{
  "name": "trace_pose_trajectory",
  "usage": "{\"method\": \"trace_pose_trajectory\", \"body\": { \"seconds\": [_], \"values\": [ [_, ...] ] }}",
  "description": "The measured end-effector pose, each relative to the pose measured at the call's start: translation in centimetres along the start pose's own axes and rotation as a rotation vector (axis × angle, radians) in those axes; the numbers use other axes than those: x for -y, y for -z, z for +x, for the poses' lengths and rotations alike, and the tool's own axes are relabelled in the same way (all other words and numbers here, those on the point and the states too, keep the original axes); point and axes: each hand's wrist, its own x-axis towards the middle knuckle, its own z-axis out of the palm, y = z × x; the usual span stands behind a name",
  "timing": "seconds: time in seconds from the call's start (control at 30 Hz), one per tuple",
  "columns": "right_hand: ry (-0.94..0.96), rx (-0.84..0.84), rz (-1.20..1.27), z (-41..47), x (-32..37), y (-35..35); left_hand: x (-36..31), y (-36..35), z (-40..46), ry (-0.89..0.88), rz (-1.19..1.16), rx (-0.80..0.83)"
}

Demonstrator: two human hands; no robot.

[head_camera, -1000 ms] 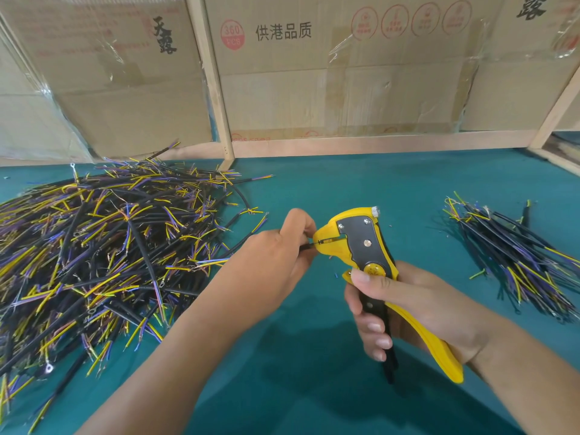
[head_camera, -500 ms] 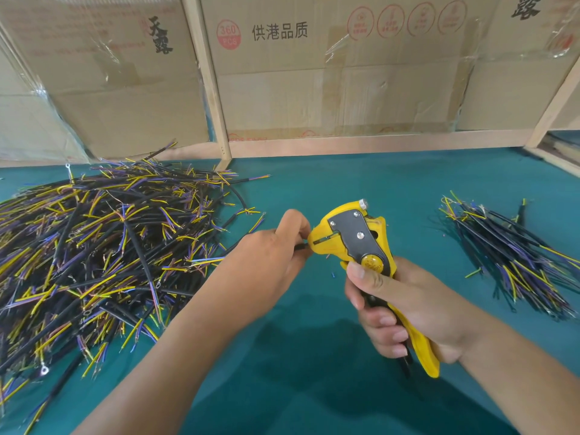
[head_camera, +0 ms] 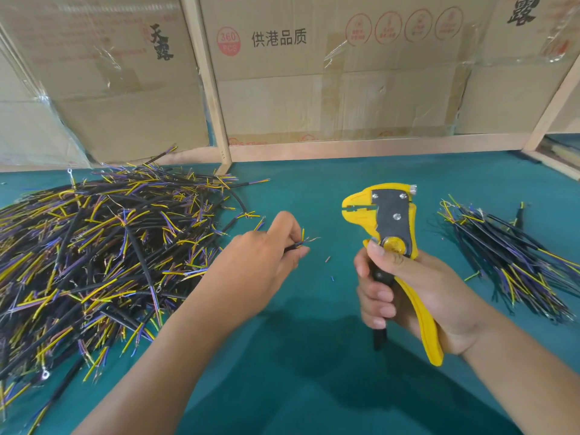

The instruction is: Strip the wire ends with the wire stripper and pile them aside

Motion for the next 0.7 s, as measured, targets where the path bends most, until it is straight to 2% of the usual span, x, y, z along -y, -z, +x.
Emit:
{"method": "trace_pose_trajectory", "body": {
  "seconds": [0.1,0.3,0.57,0.7],
  "values": [
    [0.072,-0.034,-0.056,0.4,-0.5,0.1,-0.3,0.1,-0.2,-0.002,0.030,0.006],
    [0.061,-0.132,-0.115,0.9,-1.5,0.0,-1.7,-0.5,-0.3,-0.008,0.175,0.026],
    [0.021,-0.206,-0.043,0.8,-1.6,-0.7,-2.8,-1.3,-0.5,-0.249,0.292,-0.161],
    [0.029,-0.217,-0.029,0.8,-1.7,-0.5,-3.2,-1.4,-0.4,-0.283,0.331,-0.215]
  ]
}}
